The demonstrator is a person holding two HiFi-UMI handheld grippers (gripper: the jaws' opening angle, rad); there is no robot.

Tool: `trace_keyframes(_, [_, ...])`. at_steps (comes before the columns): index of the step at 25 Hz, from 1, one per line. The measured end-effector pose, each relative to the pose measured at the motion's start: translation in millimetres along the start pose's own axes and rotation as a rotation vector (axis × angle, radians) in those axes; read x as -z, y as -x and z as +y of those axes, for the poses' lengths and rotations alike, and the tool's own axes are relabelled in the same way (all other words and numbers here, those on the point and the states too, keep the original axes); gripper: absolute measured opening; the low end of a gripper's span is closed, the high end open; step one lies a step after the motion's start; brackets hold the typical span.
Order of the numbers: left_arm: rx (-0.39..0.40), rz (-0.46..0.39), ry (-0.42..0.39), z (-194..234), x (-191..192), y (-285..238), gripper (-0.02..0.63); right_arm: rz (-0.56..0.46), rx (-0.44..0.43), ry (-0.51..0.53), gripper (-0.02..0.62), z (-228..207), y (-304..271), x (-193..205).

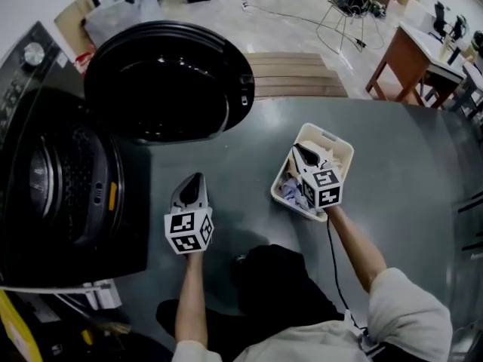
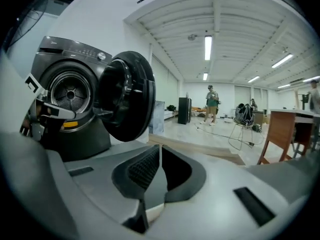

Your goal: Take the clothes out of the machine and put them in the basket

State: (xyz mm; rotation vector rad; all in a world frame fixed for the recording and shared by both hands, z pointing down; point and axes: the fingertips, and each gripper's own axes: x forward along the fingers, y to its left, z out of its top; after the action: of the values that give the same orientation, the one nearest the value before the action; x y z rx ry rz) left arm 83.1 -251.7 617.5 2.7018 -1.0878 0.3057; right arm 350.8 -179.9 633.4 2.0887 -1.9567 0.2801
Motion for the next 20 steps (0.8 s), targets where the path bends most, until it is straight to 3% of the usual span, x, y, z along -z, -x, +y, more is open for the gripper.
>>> trace_keyframes(6, [-0.140,-0.019,0.024,47.9,-3.2,53.0,0.025,-0.046,-0.175,-0.008,0.025,83.4,-21.7,-38.2])
trace_keyframes(20, [-0.531,-0.081,0.089,181.1,8.3,214.6,0.025,-0.122,-0.629,0.061,0.023,323.3,-61.2,-96.7])
